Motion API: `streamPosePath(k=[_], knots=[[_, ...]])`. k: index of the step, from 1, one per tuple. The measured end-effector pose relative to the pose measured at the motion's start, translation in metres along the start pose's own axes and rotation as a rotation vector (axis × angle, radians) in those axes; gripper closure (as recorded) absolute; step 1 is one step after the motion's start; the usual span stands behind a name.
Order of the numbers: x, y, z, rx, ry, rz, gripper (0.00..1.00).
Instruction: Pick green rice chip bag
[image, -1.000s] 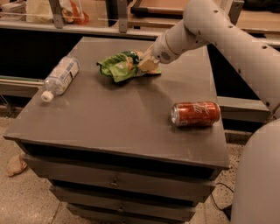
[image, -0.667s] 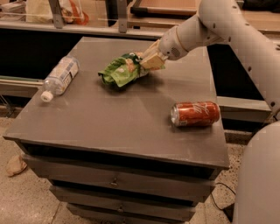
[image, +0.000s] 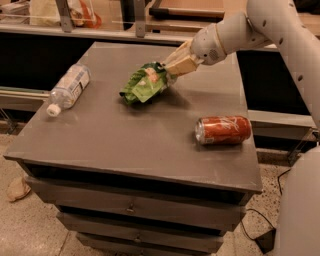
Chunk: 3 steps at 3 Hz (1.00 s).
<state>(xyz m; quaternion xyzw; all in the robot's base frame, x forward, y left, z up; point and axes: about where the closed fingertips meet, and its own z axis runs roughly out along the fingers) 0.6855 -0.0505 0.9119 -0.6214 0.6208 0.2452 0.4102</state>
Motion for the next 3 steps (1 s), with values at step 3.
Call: streamPosePath(k=[3], knots=[[-0.030,0.004,-0.029,0.069,-0.112,0.141,1.00]])
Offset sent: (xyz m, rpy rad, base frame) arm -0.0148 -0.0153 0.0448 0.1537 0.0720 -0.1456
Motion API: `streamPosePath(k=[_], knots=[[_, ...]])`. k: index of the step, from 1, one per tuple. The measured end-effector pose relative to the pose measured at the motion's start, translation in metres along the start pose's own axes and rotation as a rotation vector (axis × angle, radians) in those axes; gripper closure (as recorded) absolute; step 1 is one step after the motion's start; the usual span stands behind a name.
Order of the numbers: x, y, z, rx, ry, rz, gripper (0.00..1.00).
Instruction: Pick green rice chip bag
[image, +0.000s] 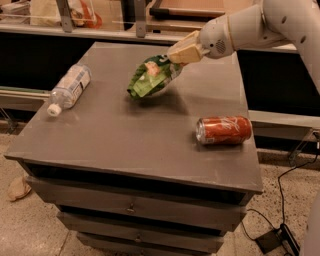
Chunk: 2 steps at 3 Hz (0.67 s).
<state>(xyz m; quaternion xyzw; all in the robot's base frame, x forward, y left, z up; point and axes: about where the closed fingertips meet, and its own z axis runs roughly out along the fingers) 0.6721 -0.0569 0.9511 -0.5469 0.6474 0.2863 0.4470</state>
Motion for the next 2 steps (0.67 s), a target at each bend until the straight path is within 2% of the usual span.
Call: streamPosePath(k=[1,2], knots=[[-0.012,0.003,-0.007,0.003,-0.052,0.017,1.00],[-0.030,0.008,-0.010,-0.003,-0.073,-0.003,1.00]])
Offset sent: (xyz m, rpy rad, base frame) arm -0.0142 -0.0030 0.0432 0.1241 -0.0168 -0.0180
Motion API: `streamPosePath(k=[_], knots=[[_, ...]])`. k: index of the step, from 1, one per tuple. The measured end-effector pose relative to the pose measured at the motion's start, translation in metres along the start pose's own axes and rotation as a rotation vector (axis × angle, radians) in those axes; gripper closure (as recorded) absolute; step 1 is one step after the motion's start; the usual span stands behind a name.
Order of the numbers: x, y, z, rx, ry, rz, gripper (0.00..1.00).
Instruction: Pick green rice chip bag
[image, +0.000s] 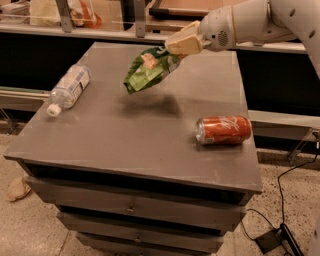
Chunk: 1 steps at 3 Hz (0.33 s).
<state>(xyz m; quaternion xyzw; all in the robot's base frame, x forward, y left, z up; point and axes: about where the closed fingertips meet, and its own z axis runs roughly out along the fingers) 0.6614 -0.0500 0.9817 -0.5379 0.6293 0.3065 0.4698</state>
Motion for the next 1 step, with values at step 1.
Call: streamPosePath(k=[1], knots=[[0.0000,0.0000,0.0000,0.000,0.000,0.000,1.00]])
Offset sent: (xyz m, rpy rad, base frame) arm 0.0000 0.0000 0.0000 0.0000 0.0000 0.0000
